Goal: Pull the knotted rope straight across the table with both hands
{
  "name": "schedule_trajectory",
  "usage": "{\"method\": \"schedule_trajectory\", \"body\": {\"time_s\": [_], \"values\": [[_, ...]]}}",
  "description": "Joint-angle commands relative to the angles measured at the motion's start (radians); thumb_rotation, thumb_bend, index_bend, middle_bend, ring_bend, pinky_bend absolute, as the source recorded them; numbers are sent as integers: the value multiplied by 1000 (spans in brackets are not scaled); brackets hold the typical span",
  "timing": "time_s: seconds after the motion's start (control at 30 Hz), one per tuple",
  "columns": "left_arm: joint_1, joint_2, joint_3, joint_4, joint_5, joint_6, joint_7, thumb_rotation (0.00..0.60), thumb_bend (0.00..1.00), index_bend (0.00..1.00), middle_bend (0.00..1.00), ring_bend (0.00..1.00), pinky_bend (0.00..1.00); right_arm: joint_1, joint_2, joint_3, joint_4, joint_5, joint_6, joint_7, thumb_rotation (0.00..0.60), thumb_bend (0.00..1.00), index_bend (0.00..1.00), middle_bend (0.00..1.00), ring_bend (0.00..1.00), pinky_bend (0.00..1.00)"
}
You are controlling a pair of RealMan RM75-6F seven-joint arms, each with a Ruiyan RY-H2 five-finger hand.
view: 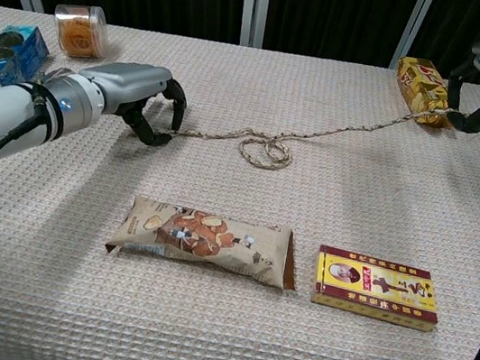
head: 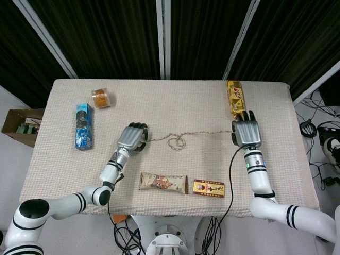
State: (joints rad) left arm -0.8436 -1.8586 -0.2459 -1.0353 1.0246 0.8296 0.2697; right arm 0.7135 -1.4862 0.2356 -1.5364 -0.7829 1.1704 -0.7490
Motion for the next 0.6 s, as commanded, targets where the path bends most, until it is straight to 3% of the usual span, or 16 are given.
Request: {"method": "schedule_trajectory", "body": {"time_s": [0.03,0.6], "values": [[0,-2,2,5,2,0,0,600,403,515,206,162,176,0,0,-1,1,1,0,2,600,461,614,279,89,124],[21,7,4,11,27,40,-20,600,503,594,230,162,177,-11,21,-2,-8,6,13,29,600,462,615,279,89,124]]}}
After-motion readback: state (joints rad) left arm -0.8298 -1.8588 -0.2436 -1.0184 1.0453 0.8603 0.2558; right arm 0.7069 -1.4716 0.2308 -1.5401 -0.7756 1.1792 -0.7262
